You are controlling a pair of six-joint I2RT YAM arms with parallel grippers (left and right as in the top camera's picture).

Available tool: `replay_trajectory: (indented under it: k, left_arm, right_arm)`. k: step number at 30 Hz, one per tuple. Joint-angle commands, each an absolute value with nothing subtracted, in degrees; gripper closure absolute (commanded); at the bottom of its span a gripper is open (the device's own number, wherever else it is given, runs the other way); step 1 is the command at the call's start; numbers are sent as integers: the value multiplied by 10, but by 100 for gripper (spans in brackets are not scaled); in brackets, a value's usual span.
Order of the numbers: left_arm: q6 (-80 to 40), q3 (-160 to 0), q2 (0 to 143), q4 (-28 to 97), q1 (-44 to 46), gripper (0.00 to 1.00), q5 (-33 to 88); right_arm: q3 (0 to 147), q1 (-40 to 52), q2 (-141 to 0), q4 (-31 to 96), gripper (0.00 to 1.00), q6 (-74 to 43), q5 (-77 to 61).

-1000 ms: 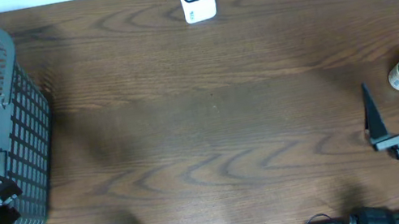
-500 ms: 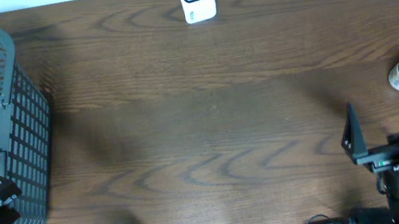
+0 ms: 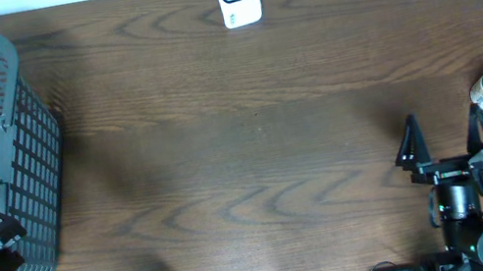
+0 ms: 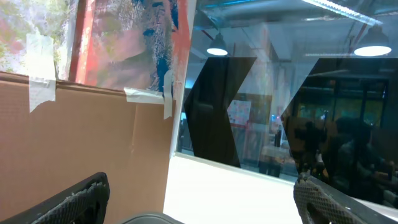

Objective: Scan the item barcode

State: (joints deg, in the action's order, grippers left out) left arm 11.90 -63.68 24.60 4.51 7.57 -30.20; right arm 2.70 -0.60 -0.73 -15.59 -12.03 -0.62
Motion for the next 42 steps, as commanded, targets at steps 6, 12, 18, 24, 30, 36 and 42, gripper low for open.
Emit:
replay_trajectory:
  k: [6,12,18,24,30,36,42]
  left_arm:
    - [124,-644,244,43,73,5,-307]
    - [124,-644,244,43,73,5,-307]
    - [124,-644,244,43,73,5,-307]
    - [124,-644,244,43,73,5,-307]
    - [124,-644,244,43,73,5,-307]
    - [124,-644,244,43,73,5,-307]
    - [124,-644,244,43,73,5,-307]
  right_arm:
    - [3,11,-3,-85,1,-132,44]
    - [3,11,-3,-6,1,-132,47]
    - [3,11,-3,39,1,-132,44]
    - [3,10,-3,39,1,-132,44]
    - [3,10,-3,39,1,-132,44]
    - [3,10,-3,39,1,-132,44]
    - [3,10,-3,39,1,-132,44]
